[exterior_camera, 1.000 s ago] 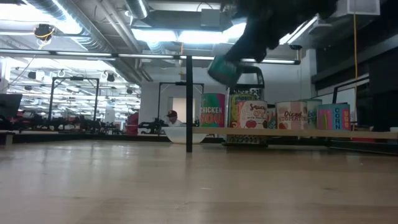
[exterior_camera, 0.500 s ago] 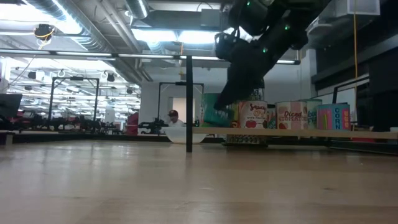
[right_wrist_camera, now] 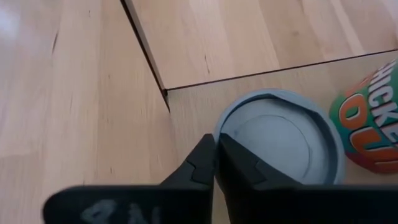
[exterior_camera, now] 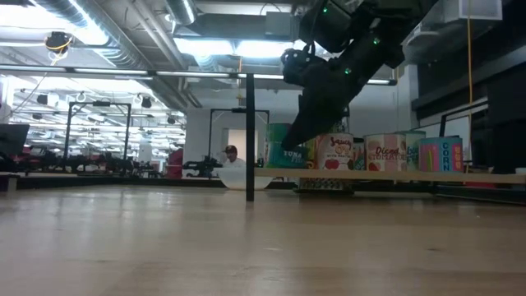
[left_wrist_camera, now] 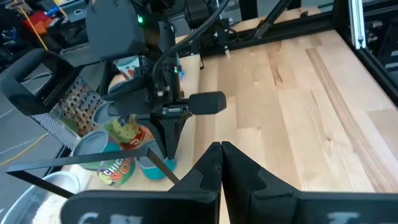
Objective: Pick and place cans onto a shelf
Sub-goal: Put the canned tuna on the shelf
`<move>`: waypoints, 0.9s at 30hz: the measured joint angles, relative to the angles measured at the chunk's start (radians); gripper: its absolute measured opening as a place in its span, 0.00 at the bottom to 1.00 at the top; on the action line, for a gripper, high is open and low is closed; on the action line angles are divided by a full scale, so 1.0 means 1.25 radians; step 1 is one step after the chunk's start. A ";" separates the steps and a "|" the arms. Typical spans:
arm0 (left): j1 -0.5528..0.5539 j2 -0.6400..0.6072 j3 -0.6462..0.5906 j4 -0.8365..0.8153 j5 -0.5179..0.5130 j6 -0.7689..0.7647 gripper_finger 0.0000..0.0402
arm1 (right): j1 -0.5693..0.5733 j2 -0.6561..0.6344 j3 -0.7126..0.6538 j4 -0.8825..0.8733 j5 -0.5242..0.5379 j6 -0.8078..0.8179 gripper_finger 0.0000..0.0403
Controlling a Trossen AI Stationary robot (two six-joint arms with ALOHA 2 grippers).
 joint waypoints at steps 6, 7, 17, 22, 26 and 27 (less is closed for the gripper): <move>0.000 0.000 0.000 0.007 0.005 0.000 0.00 | 0.000 0.001 -0.001 -0.003 0.000 0.001 0.10; 0.000 0.000 0.000 0.007 0.006 0.000 0.00 | 0.000 0.001 -0.001 -0.003 0.000 0.001 0.10; 0.000 0.000 0.000 0.007 0.021 0.000 0.00 | 0.000 0.001 -0.001 -0.002 0.000 0.004 0.10; 0.000 0.000 0.000 0.007 0.023 0.001 0.00 | 0.000 0.001 -0.002 -0.002 -0.002 0.003 0.11; 0.000 0.000 0.000 0.007 0.023 0.001 0.00 | 0.000 0.001 -0.002 -0.002 -0.007 0.001 0.16; 0.000 0.000 0.000 0.007 0.023 0.001 0.00 | 0.000 0.001 -0.002 -0.001 -0.007 0.001 0.19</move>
